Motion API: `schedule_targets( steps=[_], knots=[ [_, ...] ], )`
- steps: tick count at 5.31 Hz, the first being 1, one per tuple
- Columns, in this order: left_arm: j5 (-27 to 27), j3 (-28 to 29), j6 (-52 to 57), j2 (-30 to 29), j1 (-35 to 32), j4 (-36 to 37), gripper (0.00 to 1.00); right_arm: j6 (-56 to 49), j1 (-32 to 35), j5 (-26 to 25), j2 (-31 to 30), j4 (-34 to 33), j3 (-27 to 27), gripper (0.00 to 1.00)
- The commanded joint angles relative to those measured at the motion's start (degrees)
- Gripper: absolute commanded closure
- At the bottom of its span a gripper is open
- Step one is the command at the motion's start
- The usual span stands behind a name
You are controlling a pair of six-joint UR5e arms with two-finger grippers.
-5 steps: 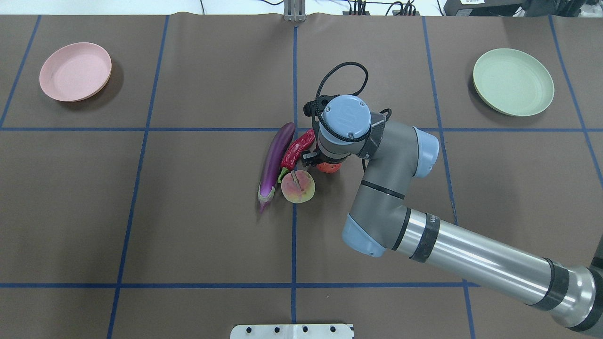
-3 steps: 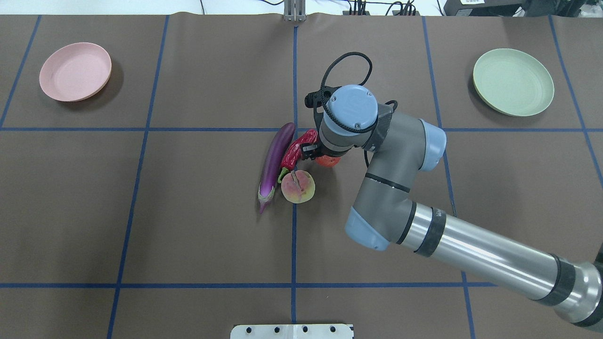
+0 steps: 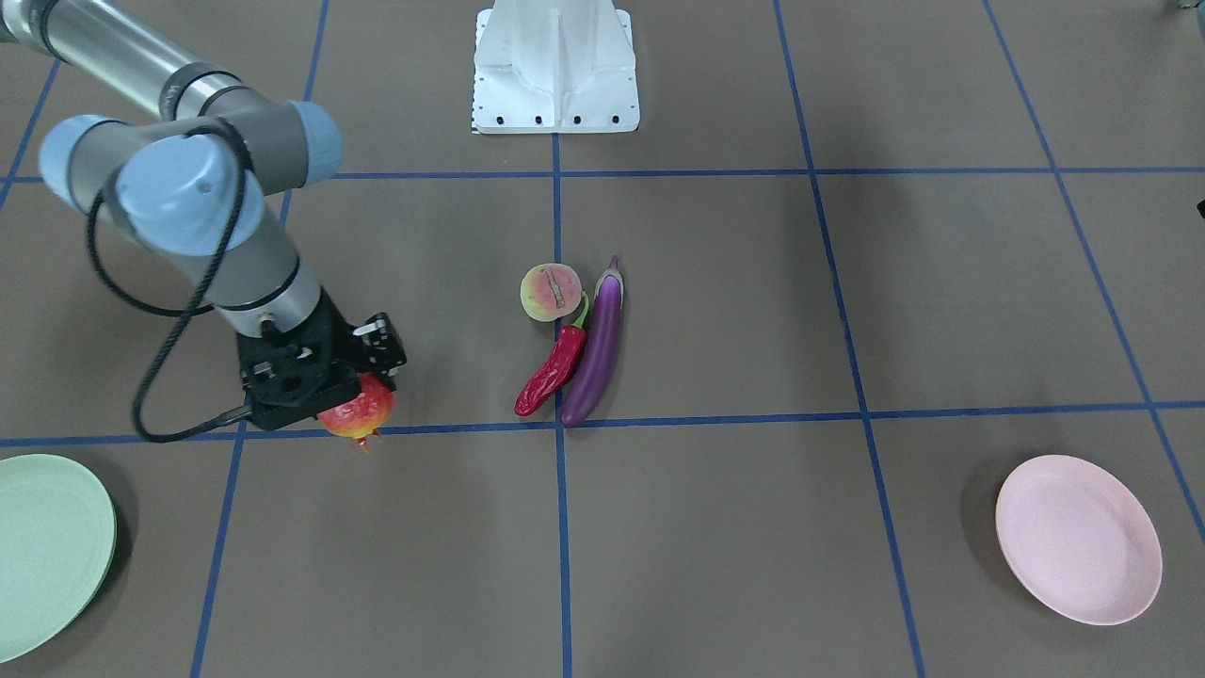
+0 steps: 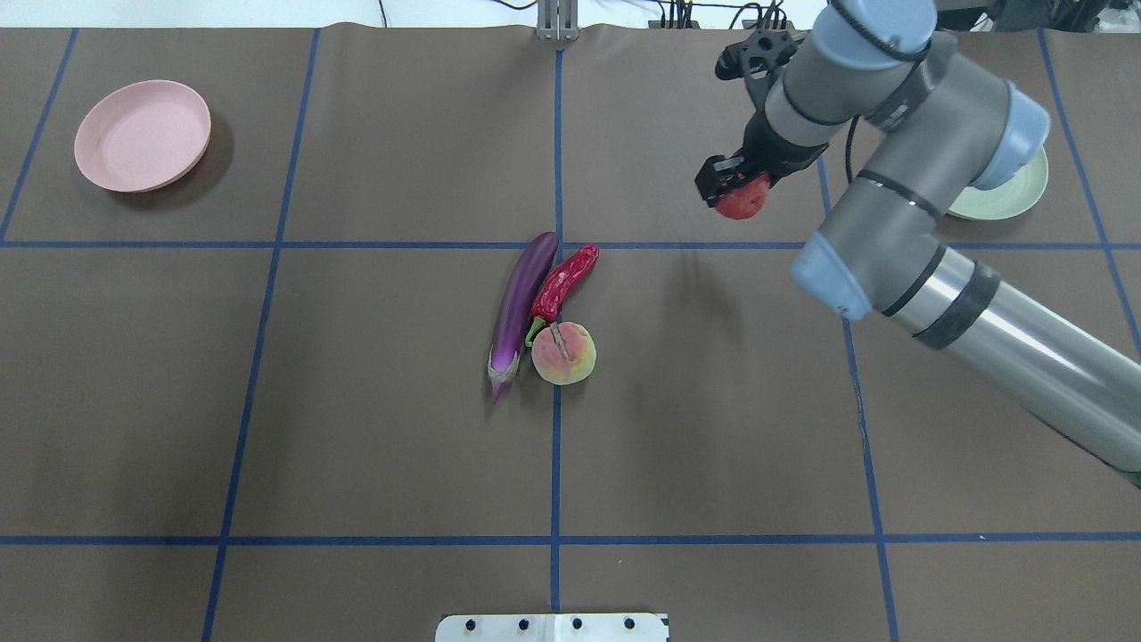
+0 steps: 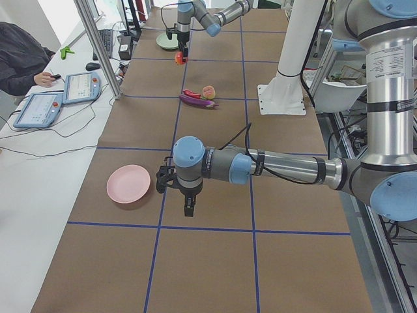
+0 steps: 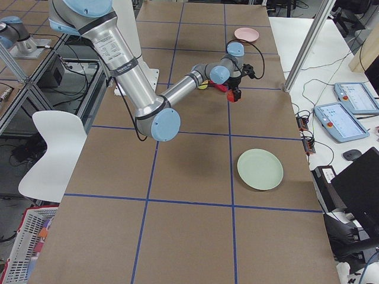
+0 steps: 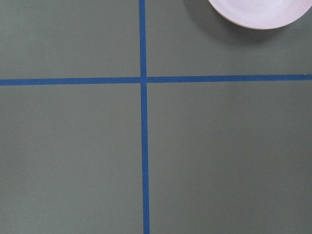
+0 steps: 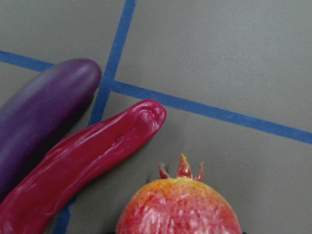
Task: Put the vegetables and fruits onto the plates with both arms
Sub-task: 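Lift the pomegranate and carry it onto the pale green plate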
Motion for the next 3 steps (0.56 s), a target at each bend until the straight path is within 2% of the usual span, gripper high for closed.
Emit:
schedule_targets(
  steps=[1,2,3],
  knots=[
    [0.00,-0.05,0.00,-0.13,0.02,0.00,0.00,-17.76,11.27,8.46,-6.08,0.04,-5.78,1.00],
    [0.00,-0.14,0.00,-0.22,0.02,-0.09,0.00,-29.70,15.59,9.82,-7.59,0.30,-11.74,1.00],
    [0.00,-0.31,0.00,-0.22,0.02,-0.09,0.00,-31.30,15.89,9.75,-10.38,7.44,-16.67,1.00]
  ],
)
